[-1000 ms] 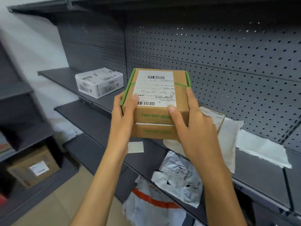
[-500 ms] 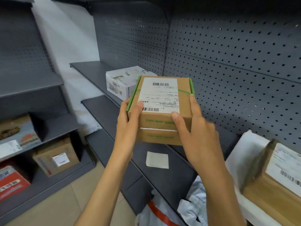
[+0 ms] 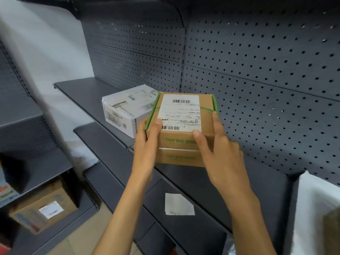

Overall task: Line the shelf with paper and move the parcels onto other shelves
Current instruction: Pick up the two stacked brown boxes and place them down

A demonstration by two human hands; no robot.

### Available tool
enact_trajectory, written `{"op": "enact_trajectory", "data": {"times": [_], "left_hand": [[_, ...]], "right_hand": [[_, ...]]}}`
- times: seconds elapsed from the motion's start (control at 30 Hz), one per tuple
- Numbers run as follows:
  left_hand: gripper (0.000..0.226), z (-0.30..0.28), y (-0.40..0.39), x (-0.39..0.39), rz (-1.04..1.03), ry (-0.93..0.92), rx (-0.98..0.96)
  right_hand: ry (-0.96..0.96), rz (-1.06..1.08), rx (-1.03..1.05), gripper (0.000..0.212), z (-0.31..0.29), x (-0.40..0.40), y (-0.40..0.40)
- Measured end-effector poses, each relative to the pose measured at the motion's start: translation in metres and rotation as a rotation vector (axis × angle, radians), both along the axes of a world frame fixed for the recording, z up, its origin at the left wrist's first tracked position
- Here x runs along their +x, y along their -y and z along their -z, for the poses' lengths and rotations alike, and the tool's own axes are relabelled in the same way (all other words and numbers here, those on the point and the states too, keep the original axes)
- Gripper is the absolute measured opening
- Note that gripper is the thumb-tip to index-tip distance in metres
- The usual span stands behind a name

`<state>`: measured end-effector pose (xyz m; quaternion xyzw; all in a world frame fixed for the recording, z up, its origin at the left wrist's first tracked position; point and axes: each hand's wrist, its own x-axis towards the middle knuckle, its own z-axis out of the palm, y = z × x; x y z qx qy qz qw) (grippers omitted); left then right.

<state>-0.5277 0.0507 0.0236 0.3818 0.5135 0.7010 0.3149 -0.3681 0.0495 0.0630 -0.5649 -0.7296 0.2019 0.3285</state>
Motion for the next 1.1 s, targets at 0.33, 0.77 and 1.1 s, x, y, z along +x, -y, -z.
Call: {"op": "enact_trajectory", "data": {"times": [0.33, 0.77, 1.1], "left_hand": [[0.019, 0.011, -0.089, -0.054, 0.152, -0.078, -0.039], [0.044, 0.058, -0.151, -0.1, 0.225, -0.18, -0.112], [0.029, 0.071, -0.17, -0.115, 0.229, -0.125, -0.13]], "right_hand": [[-0.057, 0.16, -0.079, 0.068, 0.017, -0.059, -0.059], [-0.448, 0.233, -0.243, 0.068, 0.09, -0.101, -0.103], [-0.508, 0.241, -0.226, 0.06, 0.086, -0.115, -0.115]]}}
